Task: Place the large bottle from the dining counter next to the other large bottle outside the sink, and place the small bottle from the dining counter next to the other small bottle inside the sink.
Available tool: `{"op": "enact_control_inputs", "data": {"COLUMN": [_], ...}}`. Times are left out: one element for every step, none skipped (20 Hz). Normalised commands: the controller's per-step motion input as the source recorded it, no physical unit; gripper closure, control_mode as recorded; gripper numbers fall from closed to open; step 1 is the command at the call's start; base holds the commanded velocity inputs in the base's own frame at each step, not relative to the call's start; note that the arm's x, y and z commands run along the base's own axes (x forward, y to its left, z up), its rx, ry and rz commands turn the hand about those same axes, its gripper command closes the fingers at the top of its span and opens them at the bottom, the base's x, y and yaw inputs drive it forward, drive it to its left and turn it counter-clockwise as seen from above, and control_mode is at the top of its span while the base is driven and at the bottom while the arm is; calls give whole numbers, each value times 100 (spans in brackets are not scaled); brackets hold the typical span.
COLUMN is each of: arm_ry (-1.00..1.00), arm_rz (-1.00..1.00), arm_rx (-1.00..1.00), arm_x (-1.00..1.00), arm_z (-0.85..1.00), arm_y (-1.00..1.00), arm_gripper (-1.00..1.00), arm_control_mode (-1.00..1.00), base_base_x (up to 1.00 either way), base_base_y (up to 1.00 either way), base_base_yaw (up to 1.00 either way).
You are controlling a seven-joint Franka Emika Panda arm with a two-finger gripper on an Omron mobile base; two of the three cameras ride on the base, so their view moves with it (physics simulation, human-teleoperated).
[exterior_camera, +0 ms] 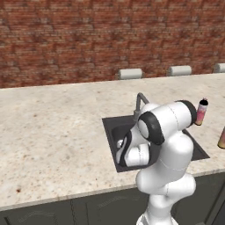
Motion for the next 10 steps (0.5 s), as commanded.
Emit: {"op": "enact_control_inputs", "data": {"arm_ry": [-3, -3, -2, -2, -3, -4, -4, -3, -3, -2], "arm_rz": [0, 0, 0, 0, 0, 0, 0, 0, 0, -1], "arm_rx": [2, 2, 1, 1, 2, 2, 2, 2, 1, 1], "arm_x": [-3, -4, -6, -5, -1, 0, 0, 0, 0, 0], "arm_z": [-27, -28, -30, -28, -24, -18, -9, 0, 0, 2], "arm_y": [0, 0, 0, 0, 0, 0, 0, 0, 0, 2], "arm_gripper": [100, 100, -100, -100, -100, -100, -100, -100, -100, -100], "arm_control_mode": [-100, -100, -100, -100, -100, -100, -100, -100, -100, -100], "base_base_x": [0, 0, 0, 0, 0, 0, 0, 0, 0, 0], "base_base_y": [0, 0, 0, 0, 0, 0, 0, 0, 0, 0], "base_base_yaw": [0, 0, 0, 0, 0, 0, 0, 0, 0, 0]}}
